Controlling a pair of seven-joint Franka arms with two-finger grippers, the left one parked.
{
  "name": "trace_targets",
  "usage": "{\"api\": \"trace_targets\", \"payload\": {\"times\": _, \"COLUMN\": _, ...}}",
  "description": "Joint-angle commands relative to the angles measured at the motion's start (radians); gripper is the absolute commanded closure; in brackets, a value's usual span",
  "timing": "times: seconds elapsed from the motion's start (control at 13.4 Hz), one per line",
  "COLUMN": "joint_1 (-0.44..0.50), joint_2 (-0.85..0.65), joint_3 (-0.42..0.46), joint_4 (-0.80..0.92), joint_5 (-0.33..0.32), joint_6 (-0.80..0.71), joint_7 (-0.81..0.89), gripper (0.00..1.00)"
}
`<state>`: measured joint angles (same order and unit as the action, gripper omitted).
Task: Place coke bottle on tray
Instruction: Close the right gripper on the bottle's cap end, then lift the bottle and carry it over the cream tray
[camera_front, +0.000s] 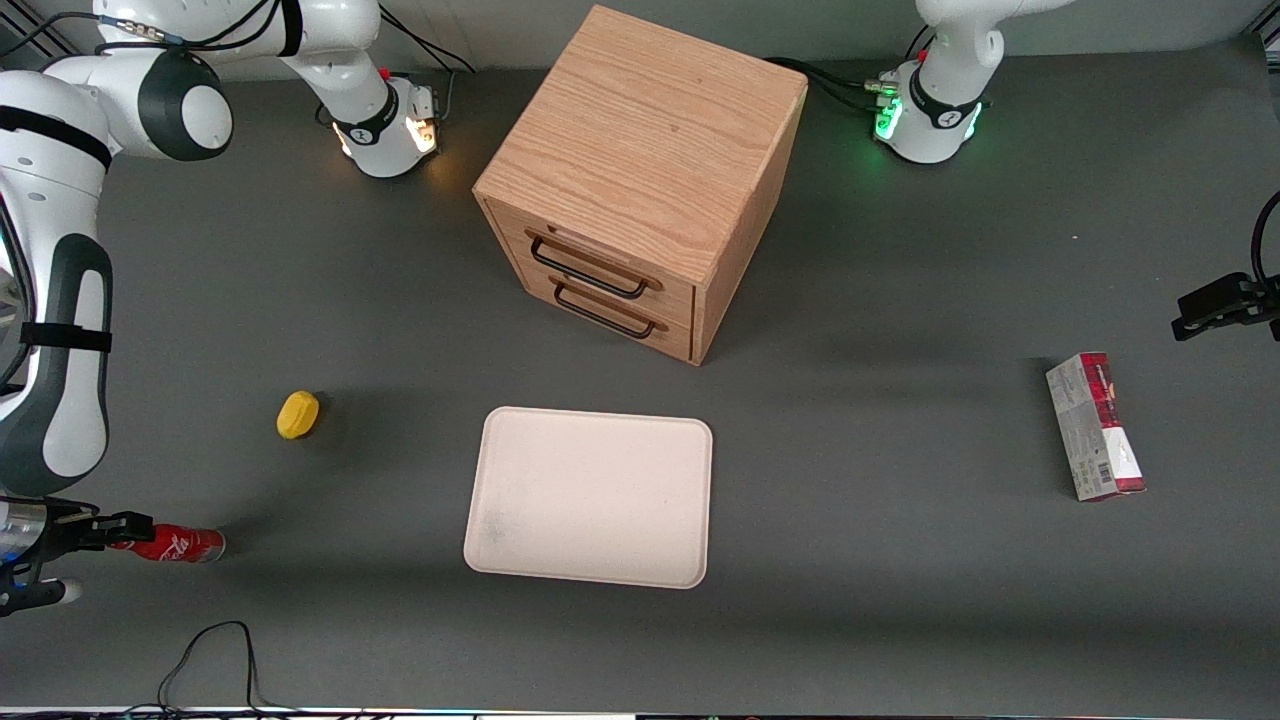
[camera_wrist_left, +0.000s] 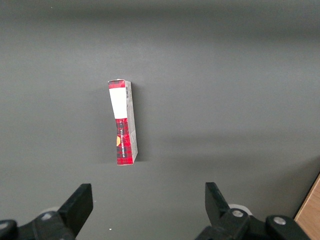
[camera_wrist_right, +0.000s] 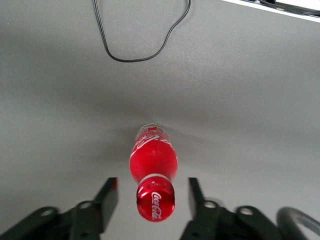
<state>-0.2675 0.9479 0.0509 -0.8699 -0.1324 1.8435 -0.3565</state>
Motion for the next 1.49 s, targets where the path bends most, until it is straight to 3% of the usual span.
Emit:
{"api": "trace_targets", "payload": {"times": 0.0, "joint_1": 0.001, "joint_2": 0.022, "joint_3": 0.006, "joint_4": 0.037, "joint_5": -0.013, "joint_6": -0.004, "joint_7": -0.022, "gripper": 0.73}}
{"api": "trace_targets", "payload": {"times": 0.15, "joint_1": 0.001, "joint_2": 0.022, "joint_3": 0.006, "joint_4": 0.037, "joint_5": -0.015, "joint_6": -0.007, "joint_7": -0.022, "gripper": 0.97}}
{"api": "trace_targets", "payload": {"times": 0.22, "joint_1": 0.001, "joint_2": 0.022, "joint_3": 0.006, "joint_4": 0.037, "joint_5": -0.015, "joint_6": -0.009, "joint_7": -0.022, "gripper": 1.00}}
{"api": "trace_targets", "payload": {"times": 0.67, "joint_1": 0.025, "joint_2": -0.007, "joint_3": 0.000, "joint_4": 0.037, "joint_5": -0.018, "joint_6": -0.101, "joint_7": 0.046, "gripper": 1.00}}
{"api": "trace_targets", "payload": {"times": 0.89, "joint_1": 0.054, "joint_2": -0.108, "joint_3": -0.005, "joint_4": 0.025, "joint_5": -0.018, "joint_6": -0.191, "joint_7": 0.103, "gripper": 1.00}}
{"api": "trace_targets", "payload": {"times": 1.04, "joint_1": 0.073, "joint_2": -0.225, "joint_3": -0.005, "joint_4": -0.058, "joint_5": -0.018, "joint_6": -0.291, "joint_7": 0.146, "gripper": 1.00}}
{"api": "trace_targets", "payload": {"times": 1.41, "joint_1": 0.090, "joint_2": -0.634, "joint_3": 0.000, "joint_4": -0.493, "joint_5": -0.003, "joint_6": -0.282, "joint_7": 0.169, "gripper": 1.00}}
